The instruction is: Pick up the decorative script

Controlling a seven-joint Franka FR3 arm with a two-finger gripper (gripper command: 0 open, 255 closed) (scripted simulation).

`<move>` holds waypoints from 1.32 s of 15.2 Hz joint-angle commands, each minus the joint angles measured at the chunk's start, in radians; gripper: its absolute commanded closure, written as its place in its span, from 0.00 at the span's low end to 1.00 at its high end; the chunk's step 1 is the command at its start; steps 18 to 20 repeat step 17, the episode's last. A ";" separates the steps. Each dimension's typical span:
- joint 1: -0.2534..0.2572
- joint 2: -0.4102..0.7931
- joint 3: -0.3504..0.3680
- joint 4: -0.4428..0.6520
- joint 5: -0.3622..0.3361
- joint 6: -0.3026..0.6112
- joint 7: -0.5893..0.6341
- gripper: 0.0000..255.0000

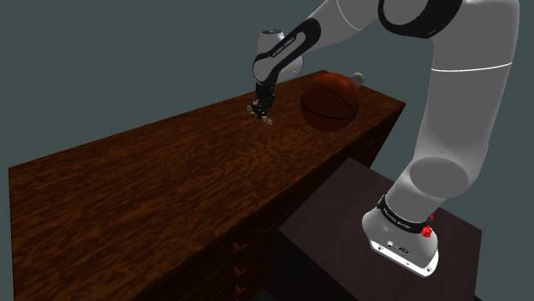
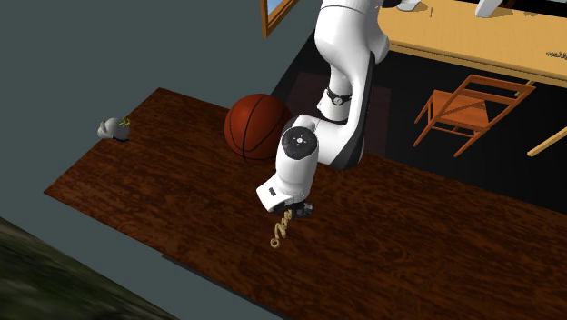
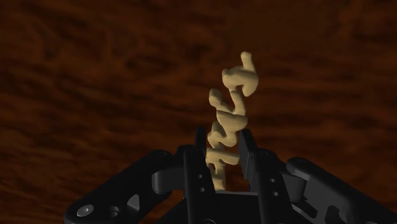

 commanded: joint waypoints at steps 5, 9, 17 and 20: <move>0.000 -0.043 0.000 0.012 0.000 -0.055 -0.001 1.00; 0.001 -0.075 0.000 0.025 0.000 -0.100 -0.002 1.00; 0.001 -0.119 0.000 0.053 0.000 -0.172 -0.003 1.00; 0.001 -0.119 0.000 0.053 0.000 -0.172 -0.003 1.00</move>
